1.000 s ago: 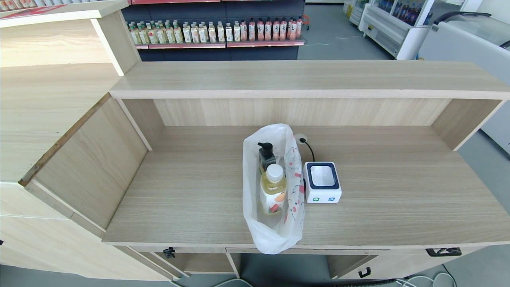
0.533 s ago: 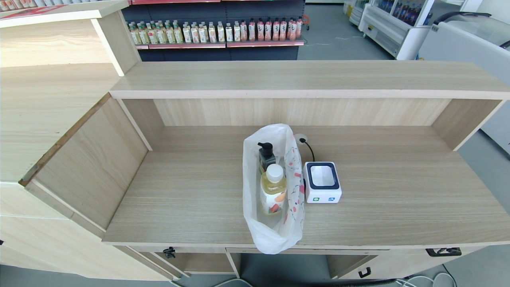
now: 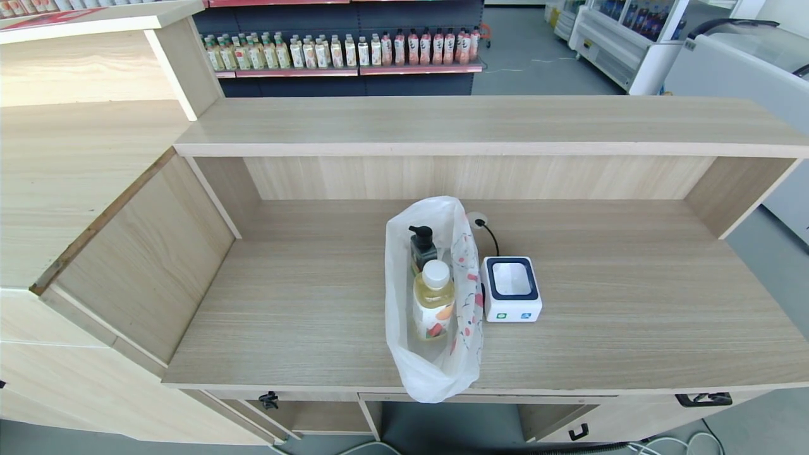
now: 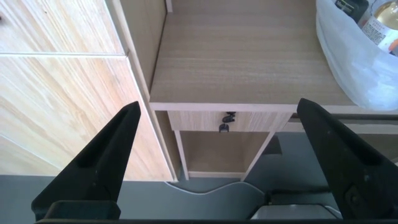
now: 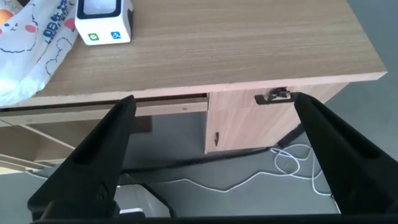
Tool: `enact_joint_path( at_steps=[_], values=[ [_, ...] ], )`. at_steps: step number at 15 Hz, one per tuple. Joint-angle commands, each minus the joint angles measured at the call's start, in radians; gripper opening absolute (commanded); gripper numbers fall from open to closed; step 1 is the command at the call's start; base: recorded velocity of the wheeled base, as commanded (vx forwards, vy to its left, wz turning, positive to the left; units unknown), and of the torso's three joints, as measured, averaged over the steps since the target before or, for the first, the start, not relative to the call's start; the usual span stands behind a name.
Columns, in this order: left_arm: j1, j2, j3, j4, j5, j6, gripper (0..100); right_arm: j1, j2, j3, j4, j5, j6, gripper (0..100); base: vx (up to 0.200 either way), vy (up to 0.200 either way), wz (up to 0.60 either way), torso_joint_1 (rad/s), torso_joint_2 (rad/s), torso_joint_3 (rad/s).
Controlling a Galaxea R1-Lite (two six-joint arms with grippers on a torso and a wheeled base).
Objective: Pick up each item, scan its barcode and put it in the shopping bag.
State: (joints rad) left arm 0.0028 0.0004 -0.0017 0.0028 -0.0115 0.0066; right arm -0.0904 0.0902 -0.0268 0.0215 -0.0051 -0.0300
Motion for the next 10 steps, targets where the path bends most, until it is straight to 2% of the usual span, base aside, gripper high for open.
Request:
enact_joint_path(
  at_steps=[1, 10],
  values=[
    [0.0, 0.0, 0.0, 0.0, 0.001, 0.001, 100, 0.001, 0.006, 0.001, 0.0, 0.002, 0.002, 100, 0.0, -0.2, 0.0, 0.002, 0.0, 0.002],
    [0.002, 0.0, 0.0, 0.0, -0.001, 0.003, 100, 0.0, 0.008, -0.001, 0.0, 0.001, -0.001, 100, 0.0, -0.2, 0.0, 0.003, 0.0, 0.002]
  ],
)
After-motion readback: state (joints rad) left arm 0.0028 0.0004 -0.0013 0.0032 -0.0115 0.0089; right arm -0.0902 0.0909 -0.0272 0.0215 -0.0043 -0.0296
